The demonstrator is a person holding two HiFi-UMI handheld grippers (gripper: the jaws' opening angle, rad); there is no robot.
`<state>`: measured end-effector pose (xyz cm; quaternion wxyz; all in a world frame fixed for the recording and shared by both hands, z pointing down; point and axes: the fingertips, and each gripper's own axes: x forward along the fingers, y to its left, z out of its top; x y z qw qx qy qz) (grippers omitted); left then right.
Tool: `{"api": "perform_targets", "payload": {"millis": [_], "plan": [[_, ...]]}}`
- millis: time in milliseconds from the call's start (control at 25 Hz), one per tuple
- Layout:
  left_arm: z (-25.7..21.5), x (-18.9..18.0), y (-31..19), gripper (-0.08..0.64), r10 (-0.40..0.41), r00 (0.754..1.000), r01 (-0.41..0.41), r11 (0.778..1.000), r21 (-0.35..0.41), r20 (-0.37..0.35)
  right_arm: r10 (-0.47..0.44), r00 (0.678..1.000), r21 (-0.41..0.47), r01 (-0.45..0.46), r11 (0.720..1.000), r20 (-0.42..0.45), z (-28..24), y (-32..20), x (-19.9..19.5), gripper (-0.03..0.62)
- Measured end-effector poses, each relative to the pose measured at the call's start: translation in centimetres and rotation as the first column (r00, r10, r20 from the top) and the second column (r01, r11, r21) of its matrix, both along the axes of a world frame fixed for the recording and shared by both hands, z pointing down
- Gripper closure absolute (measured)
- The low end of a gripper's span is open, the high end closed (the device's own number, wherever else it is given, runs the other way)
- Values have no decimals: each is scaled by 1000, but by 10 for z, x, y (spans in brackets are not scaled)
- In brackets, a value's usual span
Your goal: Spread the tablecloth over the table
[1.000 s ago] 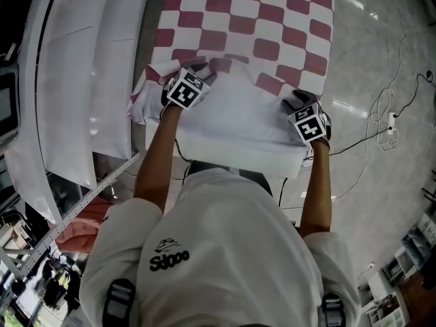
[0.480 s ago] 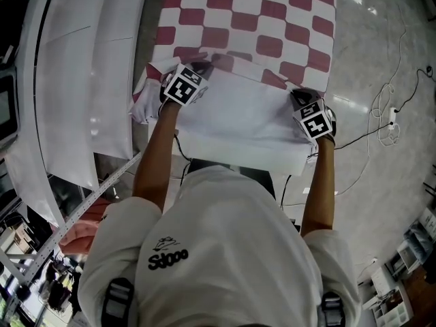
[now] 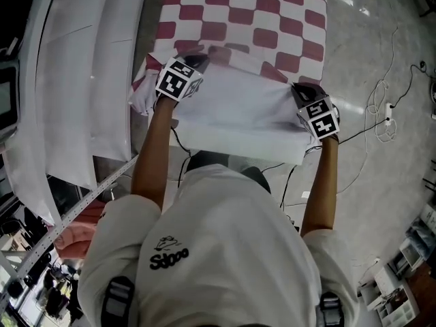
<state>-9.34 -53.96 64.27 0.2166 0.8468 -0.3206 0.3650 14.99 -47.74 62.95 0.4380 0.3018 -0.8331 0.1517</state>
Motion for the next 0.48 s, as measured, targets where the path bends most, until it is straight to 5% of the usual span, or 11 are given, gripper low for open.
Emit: {"api": "perform_targets", "payload": {"millis": [480], "plan": [[-66, -14, 34, 529, -50, 998, 52, 993, 103, -24, -65, 998, 81, 66, 995, -14, -48, 24, -4, 557]]}}
